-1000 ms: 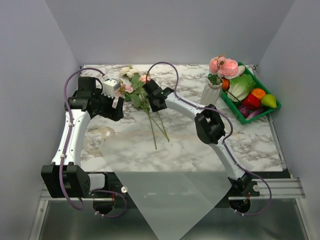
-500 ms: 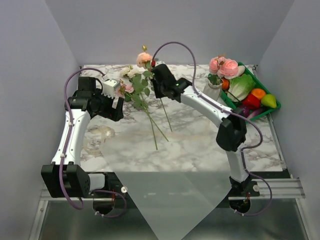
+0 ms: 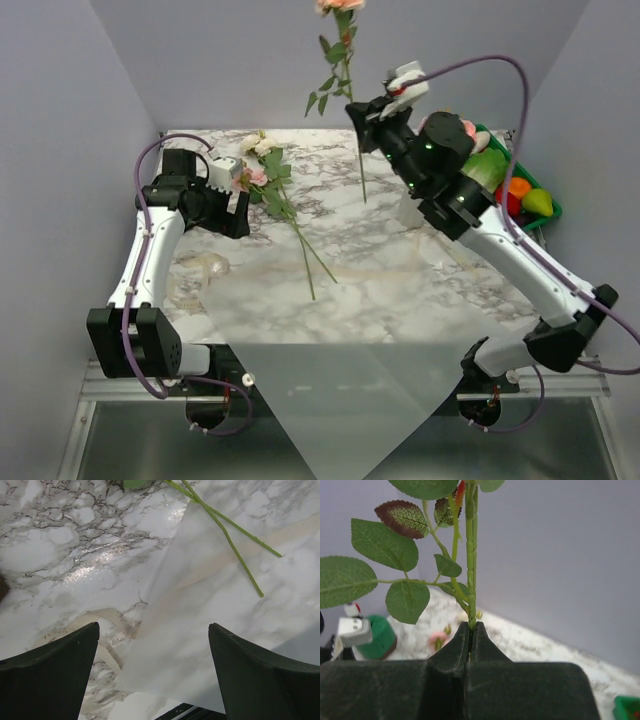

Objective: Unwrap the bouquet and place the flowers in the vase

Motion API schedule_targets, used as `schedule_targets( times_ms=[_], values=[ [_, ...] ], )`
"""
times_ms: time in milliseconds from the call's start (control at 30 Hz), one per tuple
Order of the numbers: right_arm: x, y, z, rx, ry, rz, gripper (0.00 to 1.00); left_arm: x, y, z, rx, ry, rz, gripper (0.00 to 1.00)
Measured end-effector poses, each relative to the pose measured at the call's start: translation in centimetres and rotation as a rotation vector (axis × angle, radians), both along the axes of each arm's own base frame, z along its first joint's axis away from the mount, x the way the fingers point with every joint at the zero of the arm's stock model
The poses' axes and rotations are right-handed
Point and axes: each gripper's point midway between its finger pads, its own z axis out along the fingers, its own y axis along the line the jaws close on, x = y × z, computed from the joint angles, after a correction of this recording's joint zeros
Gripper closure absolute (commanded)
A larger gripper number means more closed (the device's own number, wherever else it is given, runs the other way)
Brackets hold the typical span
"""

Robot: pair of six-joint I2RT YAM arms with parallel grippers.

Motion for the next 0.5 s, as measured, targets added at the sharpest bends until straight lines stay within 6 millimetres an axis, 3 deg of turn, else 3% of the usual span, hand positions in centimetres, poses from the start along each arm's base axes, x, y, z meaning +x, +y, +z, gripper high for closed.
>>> schedule_targets(
  times_ms=[167,233,367,500],
  values=[
    [-4.7,-6.1,10.2,0.114,-0.362,-0.077,0.99,0.5,-0.2,0.2,-0.012,0.000,0.001,0.01],
    [-6.6,-9.0,13.0,0.155,-0.468,-0.141,0.99,0.7,-0.2,0.3,-0.015,-0.004,0.000,0.01],
    [-9.2,-14.0,15.3,0.207,-0.584,-0.270,0.99,0.8,-0.3,0.1,-0.021,0.001,-0.003,0.01],
    [-9.9,-17.8,15.9,0.234,-0.617,-0.385,0.99,1.0,-0.6,-0.1,-0.036,0.008,-0.012,0.01]
  ],
)
